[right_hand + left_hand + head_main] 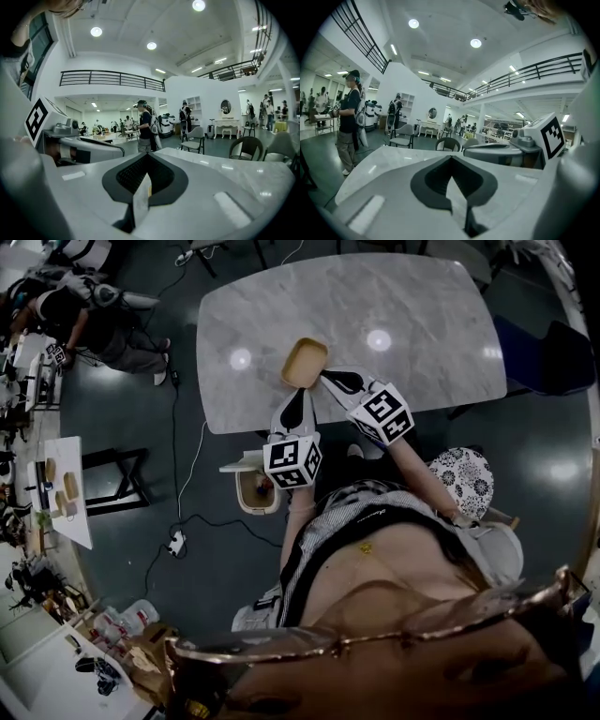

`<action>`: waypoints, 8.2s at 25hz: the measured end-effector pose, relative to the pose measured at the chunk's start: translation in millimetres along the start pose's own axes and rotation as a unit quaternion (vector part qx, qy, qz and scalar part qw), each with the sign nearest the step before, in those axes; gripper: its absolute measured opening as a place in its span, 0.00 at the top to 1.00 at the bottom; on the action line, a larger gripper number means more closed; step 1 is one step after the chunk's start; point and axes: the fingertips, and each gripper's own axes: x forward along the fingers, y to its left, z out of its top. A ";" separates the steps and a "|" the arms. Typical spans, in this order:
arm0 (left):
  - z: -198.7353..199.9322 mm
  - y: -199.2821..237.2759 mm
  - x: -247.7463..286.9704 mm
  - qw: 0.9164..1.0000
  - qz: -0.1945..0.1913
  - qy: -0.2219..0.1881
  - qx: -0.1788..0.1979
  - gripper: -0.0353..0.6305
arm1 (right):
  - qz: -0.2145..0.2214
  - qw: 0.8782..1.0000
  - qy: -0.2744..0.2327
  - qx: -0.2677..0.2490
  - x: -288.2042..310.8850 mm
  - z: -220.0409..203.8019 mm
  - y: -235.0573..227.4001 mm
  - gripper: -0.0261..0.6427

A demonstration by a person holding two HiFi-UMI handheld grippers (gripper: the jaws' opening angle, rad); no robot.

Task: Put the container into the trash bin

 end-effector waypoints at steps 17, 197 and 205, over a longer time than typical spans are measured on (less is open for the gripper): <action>14.8 84.5 37.5 0.996 -0.085 0.023 0.032 0.95 | -0.124 0.991 0.029 0.037 71.8 -9.3 -34.4 0.92; -32.1 168.2 -154.8 0.986 0.154 -0.021 -0.052 0.95 | 0.184 0.915 0.359 -0.019 129.0 -63.0 73.2 0.91; -47.4 191.1 -235.0 0.982 0.178 -0.039 -0.058 0.95 | 0.217 0.901 0.373 -0.054 138.9 -68.1 167.3 0.91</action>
